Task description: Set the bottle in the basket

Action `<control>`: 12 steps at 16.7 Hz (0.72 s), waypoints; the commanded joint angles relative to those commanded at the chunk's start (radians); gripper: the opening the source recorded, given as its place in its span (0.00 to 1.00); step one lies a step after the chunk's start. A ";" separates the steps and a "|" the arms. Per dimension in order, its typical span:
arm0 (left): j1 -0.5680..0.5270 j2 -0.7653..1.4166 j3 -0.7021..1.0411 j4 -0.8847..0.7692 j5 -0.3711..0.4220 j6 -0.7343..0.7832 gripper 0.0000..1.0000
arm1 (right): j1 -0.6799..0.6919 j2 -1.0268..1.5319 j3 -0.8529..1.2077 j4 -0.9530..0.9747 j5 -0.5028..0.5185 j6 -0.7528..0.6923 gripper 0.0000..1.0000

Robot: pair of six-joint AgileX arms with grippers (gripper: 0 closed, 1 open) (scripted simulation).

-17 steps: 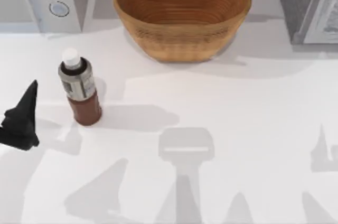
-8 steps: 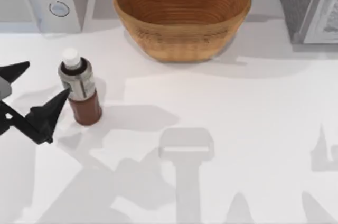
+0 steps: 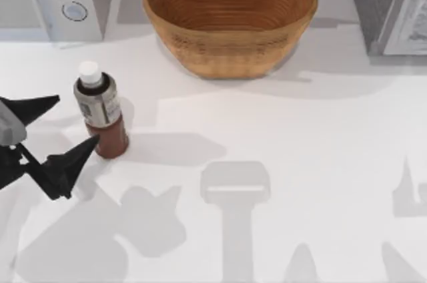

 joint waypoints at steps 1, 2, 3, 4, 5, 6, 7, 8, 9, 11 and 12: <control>0.000 0.000 0.000 0.000 0.000 0.000 1.00 | 0.000 0.000 0.000 0.000 0.000 0.000 1.00; 0.000 0.000 0.000 0.000 0.000 0.000 1.00 | 0.000 0.000 0.000 0.000 0.000 0.000 1.00; 0.000 0.000 0.000 0.000 0.000 0.000 1.00 | 0.000 0.000 0.000 0.000 0.000 0.000 1.00; -0.005 -0.002 -0.004 -0.003 -0.002 -0.001 1.00 | 0.000 0.000 0.000 0.000 0.000 0.000 1.00; -0.007 -0.001 -0.001 -0.002 -0.005 -0.002 1.00 | 0.000 0.000 0.000 0.000 0.000 0.000 1.00; -0.018 0.006 0.010 -0.001 -0.016 -0.005 1.00 | 0.000 0.000 0.000 0.000 0.000 0.000 1.00; -0.036 0.018 0.027 0.000 -0.035 -0.011 1.00 | 0.000 0.000 0.000 0.000 0.000 0.000 1.00; -0.061 0.033 0.050 0.000 -0.059 -0.019 1.00 | 0.000 0.000 0.000 0.000 0.000 0.000 1.00; -0.089 0.051 0.075 0.000 -0.086 -0.028 1.00 | 0.000 0.000 0.000 0.000 0.000 0.000 1.00; -0.149 0.088 0.126 -0.001 -0.145 -0.045 1.00 | 0.000 0.000 0.000 0.000 0.000 0.000 1.00; -0.175 0.104 0.149 -0.002 -0.171 -0.051 1.00 | 0.000 0.000 0.000 0.000 0.000 0.000 1.00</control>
